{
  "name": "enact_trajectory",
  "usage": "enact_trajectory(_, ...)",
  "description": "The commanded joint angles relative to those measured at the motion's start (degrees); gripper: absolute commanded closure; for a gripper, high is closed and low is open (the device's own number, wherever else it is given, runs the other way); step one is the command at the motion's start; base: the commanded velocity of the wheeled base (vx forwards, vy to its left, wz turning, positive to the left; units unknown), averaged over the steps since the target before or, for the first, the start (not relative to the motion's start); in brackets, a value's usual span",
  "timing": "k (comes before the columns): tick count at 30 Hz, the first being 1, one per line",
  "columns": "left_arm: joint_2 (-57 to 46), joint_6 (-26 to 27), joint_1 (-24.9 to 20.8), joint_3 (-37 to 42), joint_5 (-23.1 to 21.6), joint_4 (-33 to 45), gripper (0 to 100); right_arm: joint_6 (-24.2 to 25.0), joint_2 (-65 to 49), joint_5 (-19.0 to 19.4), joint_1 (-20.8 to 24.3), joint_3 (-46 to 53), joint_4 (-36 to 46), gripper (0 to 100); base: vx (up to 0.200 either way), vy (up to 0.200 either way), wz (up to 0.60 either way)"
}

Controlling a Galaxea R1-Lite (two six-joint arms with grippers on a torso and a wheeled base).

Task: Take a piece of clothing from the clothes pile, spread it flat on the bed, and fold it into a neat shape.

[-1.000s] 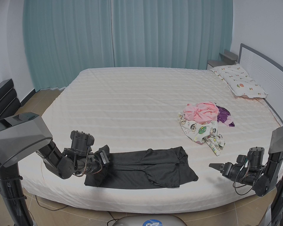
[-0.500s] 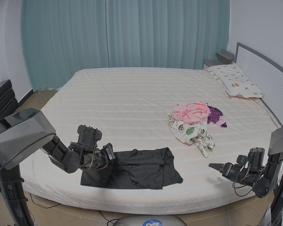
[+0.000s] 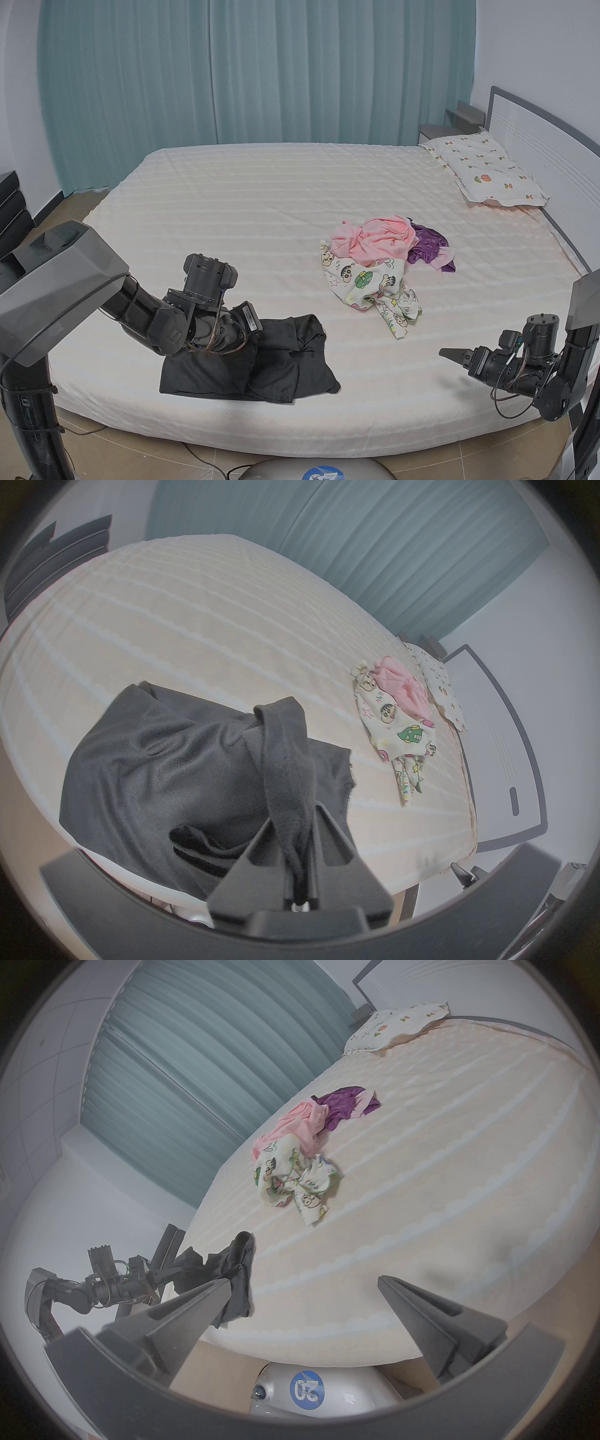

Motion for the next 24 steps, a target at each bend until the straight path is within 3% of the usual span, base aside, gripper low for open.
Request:
enact_trajectory(1, 1.9, -0.2, -1.0, -2.1, 0.0, 0.5, 100, 0.0, 0.3, 0.0, 0.1, 0.0, 0.0, 0, 0.000, -0.200, 0.00)
enact_trajectory(7, 6.8, -1.5, -1.2, -6.1, 5.1, 0.7, 100, 0.1, 0.4, 0.1, 0.1, 0.0, 0.0, 0, 0.000, 0.000, 0.00)
enact_trajectory(16, 7.8, -2.9, -1.2, -7.2, 5.6, 0.7, 100, 0.1, 0.4, 0.0, 0.7, 0.0, 0.0, 0, 0.000, 0.000, 0.00)
enact_trajectory(17, 7.7, -3.1, -1.2, -7.2, 5.6, 0.9, 0, 0.1, 0.4, 0.0, 0.8, 0.1, 0.0, 0, 0.000, 0.000, 0.00)
enact_trajectory(24, 6.9, -5.2, -1.5, -6.7, 5.4, 1.0, 0, 0.1, 1.1, 0.0, 1.0, 0.0, -0.1, 0, 0.000, 0.000, 0.00)
